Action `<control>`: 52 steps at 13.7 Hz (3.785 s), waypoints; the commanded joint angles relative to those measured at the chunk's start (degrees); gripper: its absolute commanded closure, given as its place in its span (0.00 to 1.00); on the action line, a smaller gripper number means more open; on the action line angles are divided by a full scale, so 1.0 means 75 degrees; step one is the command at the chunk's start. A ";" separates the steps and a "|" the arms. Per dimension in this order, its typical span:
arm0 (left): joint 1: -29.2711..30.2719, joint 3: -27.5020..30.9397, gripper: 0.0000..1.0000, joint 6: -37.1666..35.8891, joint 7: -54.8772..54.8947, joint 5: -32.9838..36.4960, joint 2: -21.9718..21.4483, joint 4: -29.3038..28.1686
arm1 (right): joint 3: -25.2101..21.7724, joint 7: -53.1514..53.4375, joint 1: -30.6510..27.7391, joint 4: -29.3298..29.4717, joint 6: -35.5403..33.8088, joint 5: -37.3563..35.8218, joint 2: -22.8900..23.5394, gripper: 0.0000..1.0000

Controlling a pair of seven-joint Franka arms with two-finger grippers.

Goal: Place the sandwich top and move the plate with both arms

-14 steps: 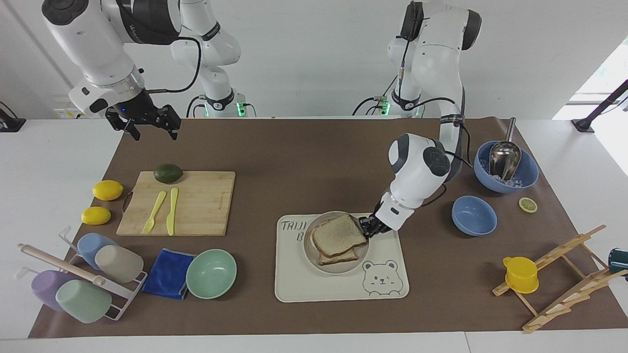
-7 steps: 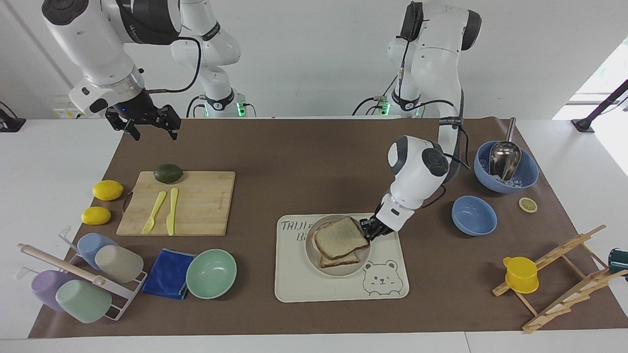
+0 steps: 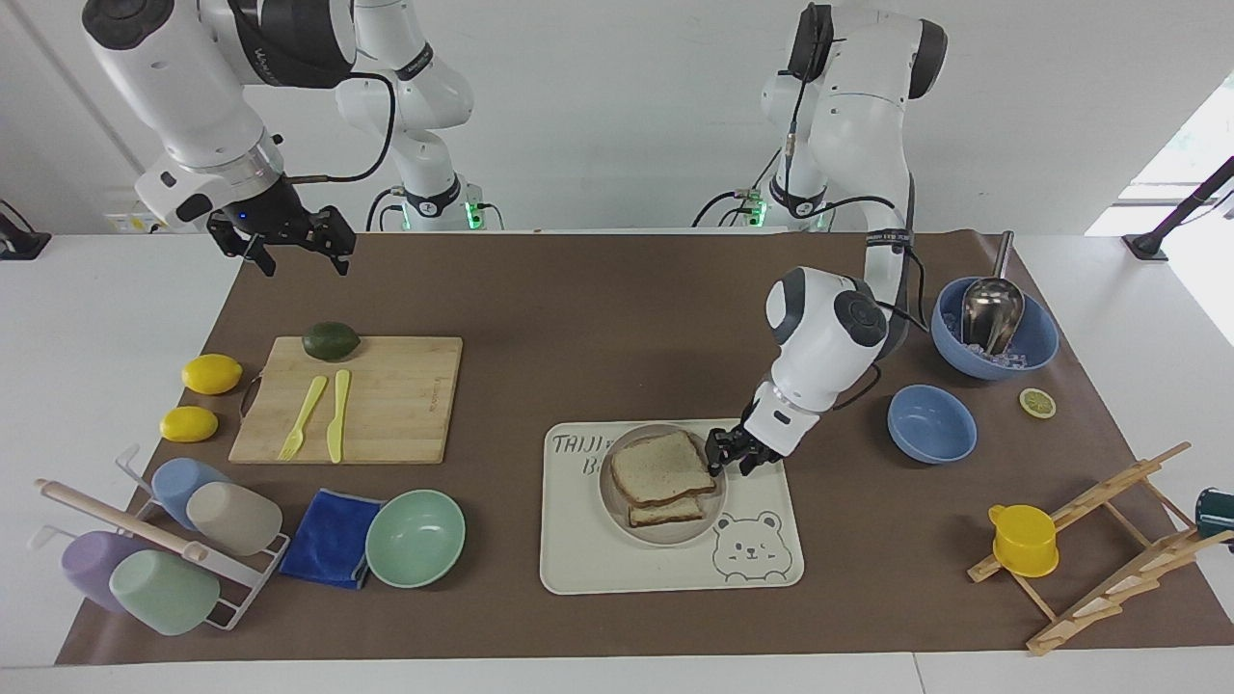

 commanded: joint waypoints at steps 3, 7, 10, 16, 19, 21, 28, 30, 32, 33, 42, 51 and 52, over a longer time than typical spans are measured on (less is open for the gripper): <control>0.0517 0.0013 0.17 -0.0787 0.0445 0.0029 -0.0230 0.0223 | 0.0038 -0.0016 -0.0096 -0.0034 -0.0037 0.0161 -0.0083 0.00; 0.0612 0.0047 0.00 -0.1245 0.0422 0.0017 -0.0721 0.0235 | 0.0038 -0.0016 -0.0096 -0.0034 -0.0037 0.0161 -0.0094 0.00; 0.0694 0.0410 0.00 -0.2029 0.0468 0.0041 -0.1178 0.0235 | 0.0038 -0.0016 -0.0096 -0.0034 -0.0037 0.0172 -0.0083 0.00; 0.0870 0.0598 0.00 -0.3307 0.0492 0.1457 -0.1998 0.0247 | 0.0038 -0.0016 -0.0096 -0.0034 -0.0037 0.0161 -0.0083 0.00; 0.1162 0.0657 0.00 -0.3986 0.0958 0.1635 -0.2478 0.0235 | 0.0038 -0.0016 -0.0096 -0.0034 -0.0037 0.0161 -0.0083 0.00; 0.1303 0.0680 0.00 -0.4490 0.1252 0.2018 -0.2888 0.0189 | 0.0038 -0.0004 -0.0096 -0.0034 -0.0037 0.0161 -0.0083 0.00; 0.1339 0.0669 0.00 -0.6330 0.1441 0.2678 -0.4084 0.0083 | 0.0038 -0.0016 -0.0096 -0.0034 -0.0037 0.0161 -0.0083 0.00; 0.1339 0.0611 0.00 -0.6682 0.1406 0.2666 -0.4435 -0.0033 | 0.0038 -0.0004 -0.0096 -0.0034 -0.0037 0.0161 -0.0094 0.00; 0.1571 0.0332 0.00 -0.6905 0.1382 0.2666 -0.4776 -0.0407 | 0.0038 -0.0004 -0.0096 -0.0034 -0.0037 0.0161 -0.0083 0.00; 0.1875 -0.0112 0.00 -0.6802 0.1371 0.2666 -0.4823 -0.0572 | 0.0038 -0.0004 -0.0096 -0.0034 -0.0037 0.0161 -0.0094 0.00; 0.1925 -0.0128 0.00 -0.6600 0.1382 0.2561 -0.4753 -0.0550 | 0.0038 -0.0016 -0.0096 -0.0034 -0.0037 0.0161 -0.0083 0.00; 0.1937 -0.0116 0.00 -0.6555 0.1207 0.2279 -0.4613 -0.0268 | 0.0038 -0.0016 -0.0096 -0.0034 -0.0037 0.0161 -0.0083 0.00; 0.1937 -0.0116 0.00 -0.6566 0.1207 0.2279 -0.4625 -0.0269 | 0.0038 -0.0016 -0.0096 -0.0034 -0.0037 0.0161 -0.0083 0.00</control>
